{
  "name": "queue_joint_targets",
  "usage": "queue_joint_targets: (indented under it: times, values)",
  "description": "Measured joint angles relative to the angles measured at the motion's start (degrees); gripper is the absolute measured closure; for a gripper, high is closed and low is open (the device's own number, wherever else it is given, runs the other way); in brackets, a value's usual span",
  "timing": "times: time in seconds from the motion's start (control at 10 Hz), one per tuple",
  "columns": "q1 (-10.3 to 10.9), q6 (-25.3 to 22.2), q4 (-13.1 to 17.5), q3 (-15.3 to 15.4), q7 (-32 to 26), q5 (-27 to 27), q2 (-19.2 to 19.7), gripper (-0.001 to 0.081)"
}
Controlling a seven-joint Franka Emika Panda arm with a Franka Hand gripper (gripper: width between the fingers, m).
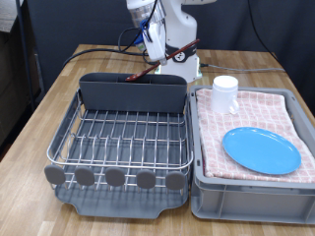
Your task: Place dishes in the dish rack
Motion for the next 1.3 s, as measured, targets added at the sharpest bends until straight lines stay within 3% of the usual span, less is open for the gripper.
queue_joint_targets:
  times: [0.3,1.1,1.2,1.3]
  values:
    - [0.56,0.89,0.40,-2.11,-3.72,1.32,2.15,0.0719]
    - [0.87,5.52,0.87,-3.26,-5.47,2.81,7.24,0.0719]
    - [0.87,6.12,0.94,-3.22,-5.46,2.66,7.59,0.0629]
    - [0.84,6.18,1.11,-2.96,-5.23,2.22,7.82,0.0629]
